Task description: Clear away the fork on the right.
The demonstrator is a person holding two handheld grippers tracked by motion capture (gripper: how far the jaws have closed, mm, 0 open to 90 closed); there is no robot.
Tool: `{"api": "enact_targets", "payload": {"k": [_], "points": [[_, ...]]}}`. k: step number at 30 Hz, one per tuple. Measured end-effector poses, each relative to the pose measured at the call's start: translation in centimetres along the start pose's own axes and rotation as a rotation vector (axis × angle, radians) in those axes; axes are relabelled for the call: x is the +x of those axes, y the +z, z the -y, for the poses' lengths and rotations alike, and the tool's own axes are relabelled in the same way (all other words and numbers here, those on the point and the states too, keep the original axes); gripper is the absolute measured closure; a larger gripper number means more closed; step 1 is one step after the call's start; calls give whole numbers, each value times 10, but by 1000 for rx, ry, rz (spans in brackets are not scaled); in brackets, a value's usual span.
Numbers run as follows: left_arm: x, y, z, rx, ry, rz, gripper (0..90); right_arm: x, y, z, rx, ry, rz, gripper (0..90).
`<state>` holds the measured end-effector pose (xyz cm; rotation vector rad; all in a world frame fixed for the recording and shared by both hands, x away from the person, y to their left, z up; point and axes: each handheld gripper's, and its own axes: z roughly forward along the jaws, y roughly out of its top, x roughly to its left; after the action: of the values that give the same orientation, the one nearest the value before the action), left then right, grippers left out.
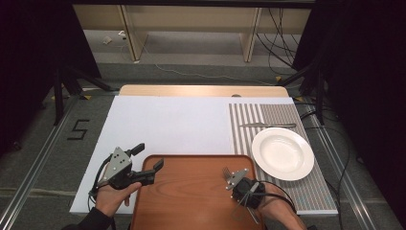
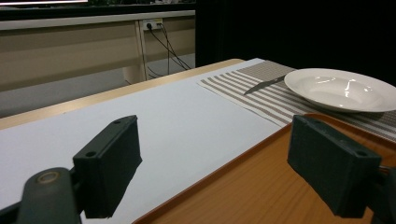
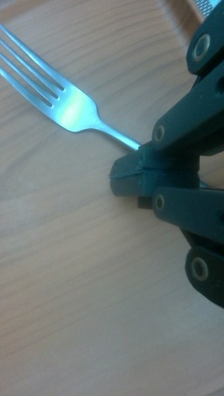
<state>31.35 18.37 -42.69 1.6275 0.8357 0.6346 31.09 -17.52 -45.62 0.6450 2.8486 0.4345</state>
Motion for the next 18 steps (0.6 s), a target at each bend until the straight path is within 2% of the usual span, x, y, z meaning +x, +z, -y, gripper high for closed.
{"api": "enact_targets", "payload": {"k": [18], "points": [[0,0,0,-1,-3,0,166,-8,-4,10,34,29,37,900]]}}
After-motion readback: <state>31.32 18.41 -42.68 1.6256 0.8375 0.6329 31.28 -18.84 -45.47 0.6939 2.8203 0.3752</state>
